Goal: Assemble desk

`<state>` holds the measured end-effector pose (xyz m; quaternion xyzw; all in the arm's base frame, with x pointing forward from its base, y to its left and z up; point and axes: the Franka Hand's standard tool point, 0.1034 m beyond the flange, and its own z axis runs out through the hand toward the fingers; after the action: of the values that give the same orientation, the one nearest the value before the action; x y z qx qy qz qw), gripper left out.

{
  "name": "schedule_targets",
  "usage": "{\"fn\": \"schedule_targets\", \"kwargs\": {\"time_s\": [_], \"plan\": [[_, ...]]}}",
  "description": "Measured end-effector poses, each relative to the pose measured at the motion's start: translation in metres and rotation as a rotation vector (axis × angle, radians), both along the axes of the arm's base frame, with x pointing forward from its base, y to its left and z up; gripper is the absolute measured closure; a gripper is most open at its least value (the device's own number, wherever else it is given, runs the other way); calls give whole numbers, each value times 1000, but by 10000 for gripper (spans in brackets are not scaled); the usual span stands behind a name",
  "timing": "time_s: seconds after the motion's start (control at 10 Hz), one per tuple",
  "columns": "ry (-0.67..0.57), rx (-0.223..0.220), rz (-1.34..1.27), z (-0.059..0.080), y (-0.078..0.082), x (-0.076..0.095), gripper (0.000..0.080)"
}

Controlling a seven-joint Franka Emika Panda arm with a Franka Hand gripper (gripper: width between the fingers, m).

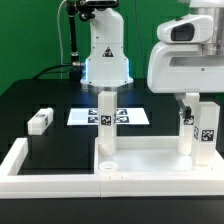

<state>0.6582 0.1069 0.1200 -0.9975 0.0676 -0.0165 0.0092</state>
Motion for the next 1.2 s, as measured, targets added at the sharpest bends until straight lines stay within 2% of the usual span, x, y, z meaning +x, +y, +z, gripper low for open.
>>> {"fn": "schedule_targets", "kwargs": {"time_s": [0.1, 0.2, 0.3, 0.7, 0.9, 1.0, 1.2], "plan": [[1, 2, -28, 0, 0, 0, 239], [2, 4, -113, 0, 0, 0, 471], [4, 6, -183, 0, -1, 0, 509], [12, 11, -624, -2, -6, 2, 509], [7, 25, -936, -3, -11, 0, 509], [9, 39, -1067, -3, -12, -1, 509], [51, 101, -1353, -3, -16, -4, 509]]}}
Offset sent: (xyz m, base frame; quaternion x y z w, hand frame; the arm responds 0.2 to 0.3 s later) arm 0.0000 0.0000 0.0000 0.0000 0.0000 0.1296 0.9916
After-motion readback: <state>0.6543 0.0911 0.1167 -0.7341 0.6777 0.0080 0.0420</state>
